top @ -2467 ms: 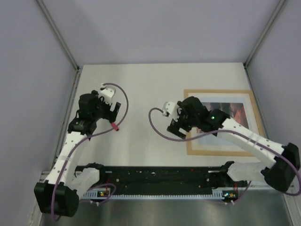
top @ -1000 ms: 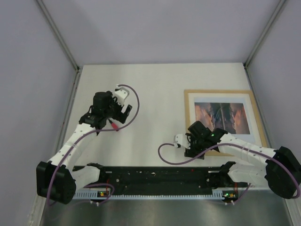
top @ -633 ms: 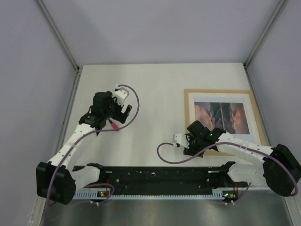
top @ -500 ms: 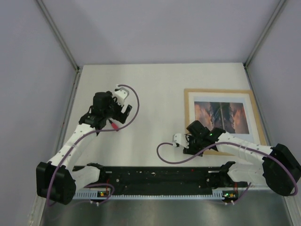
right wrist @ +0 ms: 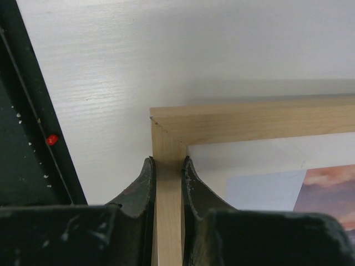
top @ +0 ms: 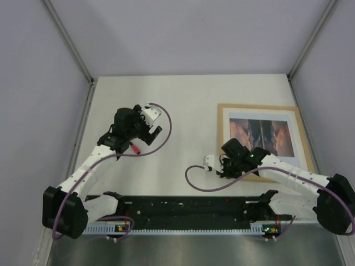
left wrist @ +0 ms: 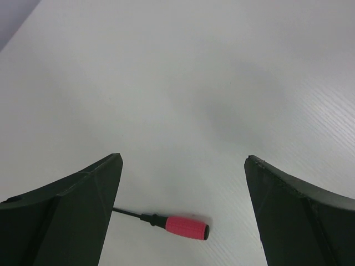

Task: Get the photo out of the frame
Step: Turn over the photo frame at the center of the board.

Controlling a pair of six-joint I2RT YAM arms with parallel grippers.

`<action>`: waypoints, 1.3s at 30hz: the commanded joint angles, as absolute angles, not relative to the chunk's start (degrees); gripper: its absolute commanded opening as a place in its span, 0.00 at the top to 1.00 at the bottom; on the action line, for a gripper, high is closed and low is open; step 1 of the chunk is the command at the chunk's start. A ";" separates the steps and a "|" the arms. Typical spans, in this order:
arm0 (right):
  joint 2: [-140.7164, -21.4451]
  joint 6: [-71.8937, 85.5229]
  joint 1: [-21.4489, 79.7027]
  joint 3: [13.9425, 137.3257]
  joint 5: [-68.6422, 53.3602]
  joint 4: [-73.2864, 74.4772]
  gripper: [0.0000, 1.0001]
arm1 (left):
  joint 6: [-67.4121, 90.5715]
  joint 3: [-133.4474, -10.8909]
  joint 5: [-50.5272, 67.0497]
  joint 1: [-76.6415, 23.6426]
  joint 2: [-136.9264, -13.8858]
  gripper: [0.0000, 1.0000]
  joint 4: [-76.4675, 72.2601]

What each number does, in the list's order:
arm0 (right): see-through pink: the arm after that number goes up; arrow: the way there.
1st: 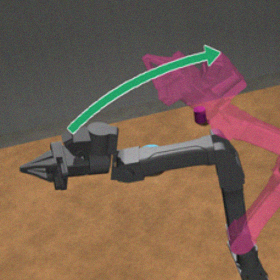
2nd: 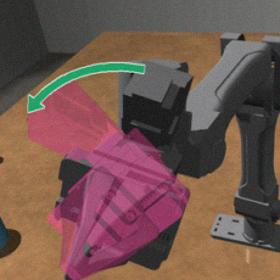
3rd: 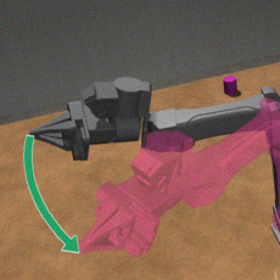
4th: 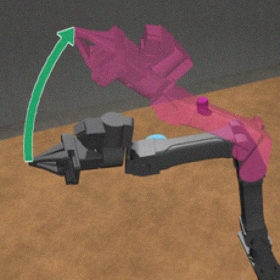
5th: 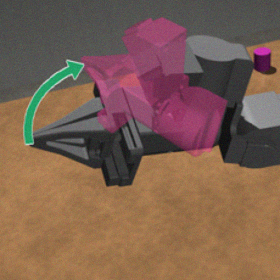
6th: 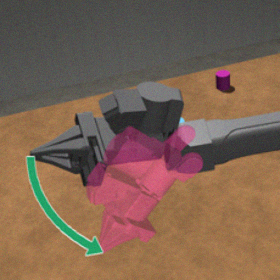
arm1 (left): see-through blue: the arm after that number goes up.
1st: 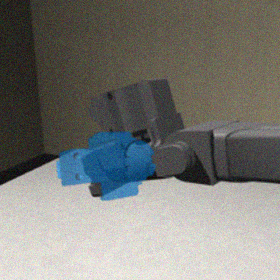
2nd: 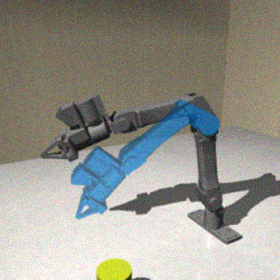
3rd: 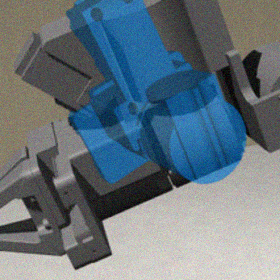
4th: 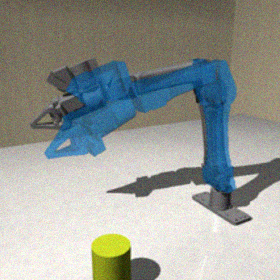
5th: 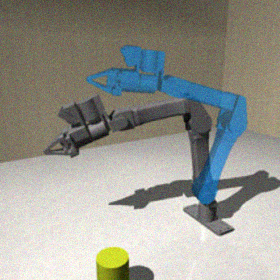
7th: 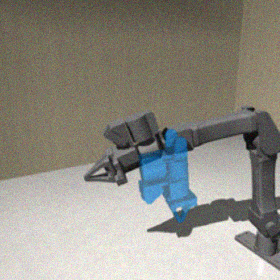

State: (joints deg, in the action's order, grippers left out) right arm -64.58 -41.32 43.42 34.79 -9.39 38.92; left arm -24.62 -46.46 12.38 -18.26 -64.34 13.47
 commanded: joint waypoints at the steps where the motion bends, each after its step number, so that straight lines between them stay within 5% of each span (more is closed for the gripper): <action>1: -59.33 -39.64 43.15 41.22 -11.87 43.24 0.98 | -31.11 -47.72 13.54 -20.82 -66.52 0.02 6.59; 20: -58.01 -39.81 42.89 50.27 -17.14 50.63 1.00 | -54.75 -45.27 35.41 -30.23 -75.49 0.02 1.24; 39: -65.03 -38.76 39.73 61.78 -28.02 56.07 1.00 | -52.04 -32.17 35.24 -38.85 -74.88 0.02 -20.99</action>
